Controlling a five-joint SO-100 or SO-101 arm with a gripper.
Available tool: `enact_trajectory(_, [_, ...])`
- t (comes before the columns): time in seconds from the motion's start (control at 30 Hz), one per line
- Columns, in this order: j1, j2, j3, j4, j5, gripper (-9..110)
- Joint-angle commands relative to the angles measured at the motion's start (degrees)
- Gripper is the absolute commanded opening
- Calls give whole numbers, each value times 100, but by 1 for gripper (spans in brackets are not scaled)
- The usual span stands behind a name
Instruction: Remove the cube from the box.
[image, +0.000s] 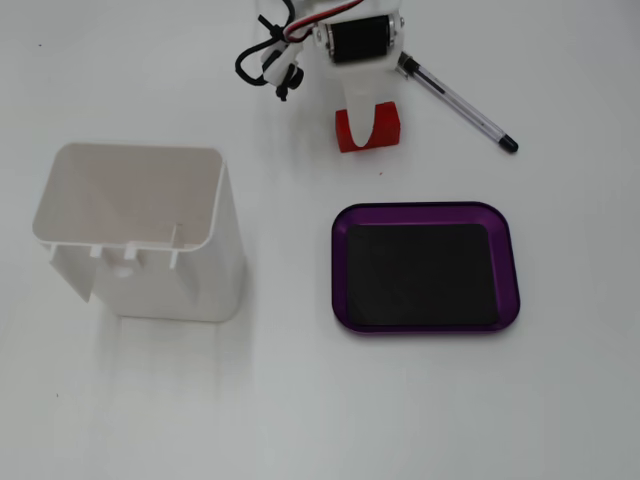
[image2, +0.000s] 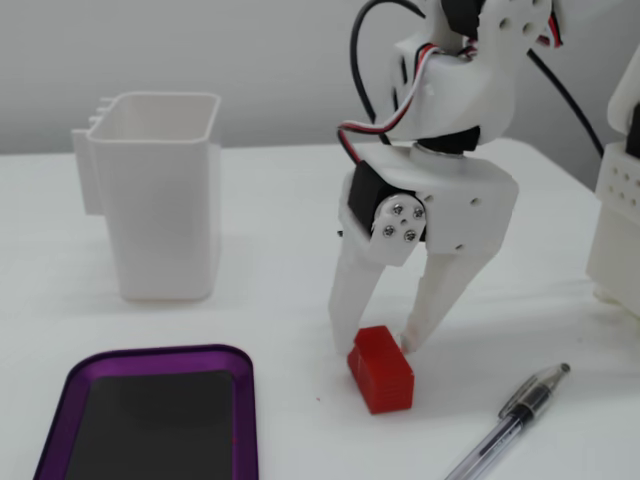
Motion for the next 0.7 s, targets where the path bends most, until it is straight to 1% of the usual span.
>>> enact_trajectory(0.0, [0, 281, -448, 659, -18, 15])
enact_trajectory(0.13, [0, 940, -1028, 1283, -26, 15])
enact_trajectory(0.23, [-9, 1784, -1230, 1714, -35, 15])
enact_trajectory(0.4, [0, 3437, -1134, 1942, -483, 15])
enact_trajectory(0.57, [70, 5168, -70, 2109, -650, 15])
enact_trajectory(0.67, [554, 6267, 1063, 1916, -650, 16])
